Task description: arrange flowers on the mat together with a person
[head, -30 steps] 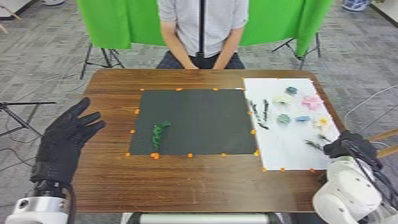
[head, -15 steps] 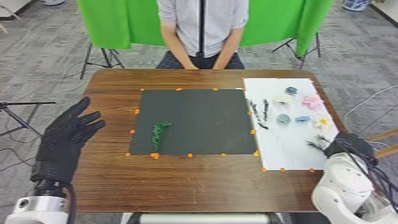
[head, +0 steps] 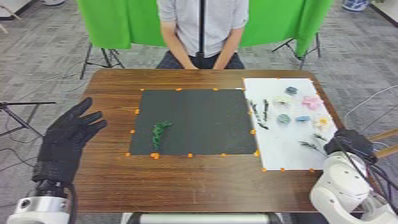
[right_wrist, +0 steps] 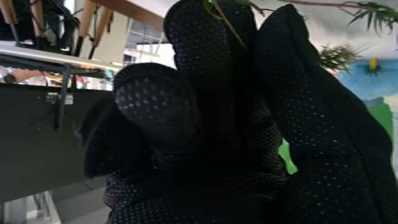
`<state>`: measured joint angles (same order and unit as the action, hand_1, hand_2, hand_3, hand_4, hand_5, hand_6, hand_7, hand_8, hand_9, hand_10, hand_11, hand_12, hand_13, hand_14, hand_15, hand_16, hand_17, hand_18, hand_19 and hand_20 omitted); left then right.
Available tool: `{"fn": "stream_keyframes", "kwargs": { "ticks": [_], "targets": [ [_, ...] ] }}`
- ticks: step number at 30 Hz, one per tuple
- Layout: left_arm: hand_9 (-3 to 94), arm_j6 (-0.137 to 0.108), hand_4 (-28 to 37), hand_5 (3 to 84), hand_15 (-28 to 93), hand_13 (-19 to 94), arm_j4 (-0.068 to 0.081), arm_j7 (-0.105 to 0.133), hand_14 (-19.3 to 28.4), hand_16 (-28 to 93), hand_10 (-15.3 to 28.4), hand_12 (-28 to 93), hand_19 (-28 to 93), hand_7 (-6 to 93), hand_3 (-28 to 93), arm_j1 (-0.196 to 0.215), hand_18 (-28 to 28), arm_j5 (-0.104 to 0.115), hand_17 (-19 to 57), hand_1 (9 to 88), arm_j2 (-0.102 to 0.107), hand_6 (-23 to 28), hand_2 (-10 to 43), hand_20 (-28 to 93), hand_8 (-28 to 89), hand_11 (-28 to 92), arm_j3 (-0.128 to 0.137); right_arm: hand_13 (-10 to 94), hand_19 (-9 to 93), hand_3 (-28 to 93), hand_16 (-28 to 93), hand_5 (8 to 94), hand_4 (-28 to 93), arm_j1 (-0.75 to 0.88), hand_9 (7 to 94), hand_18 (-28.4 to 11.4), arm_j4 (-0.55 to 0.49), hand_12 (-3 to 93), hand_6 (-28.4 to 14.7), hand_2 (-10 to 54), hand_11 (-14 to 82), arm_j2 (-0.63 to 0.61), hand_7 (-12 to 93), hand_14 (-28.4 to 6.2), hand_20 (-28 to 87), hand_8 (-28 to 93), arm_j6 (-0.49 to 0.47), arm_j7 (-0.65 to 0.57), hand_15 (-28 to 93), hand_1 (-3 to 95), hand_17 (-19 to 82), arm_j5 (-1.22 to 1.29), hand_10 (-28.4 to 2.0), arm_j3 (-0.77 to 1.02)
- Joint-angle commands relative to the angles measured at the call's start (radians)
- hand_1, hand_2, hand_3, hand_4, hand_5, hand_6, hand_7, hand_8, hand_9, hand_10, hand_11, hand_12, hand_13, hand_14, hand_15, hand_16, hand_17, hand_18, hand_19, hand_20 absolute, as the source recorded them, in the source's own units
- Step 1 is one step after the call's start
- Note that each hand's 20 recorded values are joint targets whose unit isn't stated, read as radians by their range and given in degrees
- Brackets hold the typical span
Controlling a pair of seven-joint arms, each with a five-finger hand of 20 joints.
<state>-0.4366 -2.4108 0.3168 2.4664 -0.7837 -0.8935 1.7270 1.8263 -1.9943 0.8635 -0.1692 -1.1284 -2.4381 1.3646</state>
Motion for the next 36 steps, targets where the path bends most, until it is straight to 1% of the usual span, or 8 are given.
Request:
{"fn": "stream_keyframes", "kwargs": {
  "ticks": [1,7,14,21,22,26,31,36],
  "targets": [
    [31.3,-0.007,-28.3,34.0,54,21,0.002,0.0,26.2,-12,19.5,8,48,13.7,77,0.009,20.8,-0.001,-11.3,20.1,-0.005,7.3,7.9,7,-10,27,0.001,86,93,60,18,90.8,-26,-0.009,93.4,-20.4,-0.103,21.2,-0.4,-7.4,33.6,-0.038,15,-6.5,37,10,0.101,0.021,66,54.7,56,-0.081,-12.1,0.003],
    [31.4,-0.006,-28.3,34.2,54,21,0.003,0.0,26.3,-12,19.6,8,48,13.7,77,0.007,20.8,-0.002,-11.4,20.2,0.0,7.4,7.9,7,-10,27,-0.004,87,93,62,18,91.1,-26,-0.067,93.6,-20.5,-0.195,21.8,-0.4,-7.9,34.0,-0.037,15,-6.6,38,11,0.162,0.055,66,54.3,57,-0.091,-11.8,-0.04],
    [31.3,-0.016,-28.3,34.2,54,21,-0.006,0.005,26.3,-12,19.6,8,48,13.7,77,0.026,20.8,0.001,-11.4,20.3,0.006,7.5,8.0,7,-10,27,0.007,87,93,62,19,91.5,-25,-0.231,93.7,-20.6,-0.247,22.2,-0.6,-8.4,34.3,0.015,15,-6.8,40,12,0.148,0.134,66,54.5,57,-0.015,-11.9,-0.194],
    [31.4,-0.006,-28.3,34.2,54,21,-0.01,-0.015,26.3,-12,19.6,8,48,13.7,77,0.012,20.7,-0.006,-11.3,20.3,0.009,7.5,8.0,7,-10,27,0.011,86,93,62,19,91.6,-24,-0.426,93.6,-20.7,-0.164,22.6,-0.8,-8.0,34.8,0.153,15,-6.9,41,12,0.067,0.193,67,54.0,57,0.086,-12.1,-0.408],
    [31.4,0.0,-28.3,34.2,54,21,-0.007,-0.024,26.3,-12,19.6,8,48,13.8,77,-0.001,20.7,-0.009,-11.3,20.3,0.008,7.5,8.0,7,-10,27,0.01,86,93,62,19,91.6,-24,-0.45,93.5,-20.8,-0.147,22.7,-0.9,-7.9,34.9,0.167,15,-6.9,41,12,0.052,0.189,67,53.9,57,0.091,-12.1,-0.437],
    [31.3,0.005,-28.3,34.3,54,21,-0.012,-0.05,26.3,-12,19.5,8,48,13.9,77,0.002,20.8,-0.017,-11.3,20.3,-0.005,7.5,8.0,7,-10,27,0.026,86,93,62,19,91.5,-23,-0.491,93.3,-20.8,-0.085,22.9,-0.7,-7.8,35.5,0.217,15,-7.0,41,13,0.028,0.193,67,53.7,57,0.104,-12.1,-0.517],
    [31.3,0.009,-28.3,34.3,54,21,-0.012,-0.07,26.4,-12,19.5,9,48,13.9,77,-0.004,20.8,-0.022,-11.3,20.3,-0.014,7.5,8.0,7,-10,27,0.035,86,93,62,19,91.4,-23,-0.531,93.1,-20.8,-0.001,23.0,-0.6,-7.7,36.4,0.285,15,-7.0,41,13,-0.02,0.2,68,53.4,57,0.126,-12.1,-0.59],
    [31.3,0.005,-28.3,34.2,54,21,-0.005,-0.064,26.4,-12,19.5,9,48,13.8,77,-0.03,20.8,-0.018,-11.3,20.4,0.005,7.5,8.0,7,-10,27,0.021,86,93,63,19,91.6,-23,-0.599,93.1,-20.9,0.106,23.0,-0.4,-7.4,37.3,0.352,16,-6.9,42,13,-0.097,0.227,68,52.5,57,0.143,-12.1,-0.661]
  ]
}}
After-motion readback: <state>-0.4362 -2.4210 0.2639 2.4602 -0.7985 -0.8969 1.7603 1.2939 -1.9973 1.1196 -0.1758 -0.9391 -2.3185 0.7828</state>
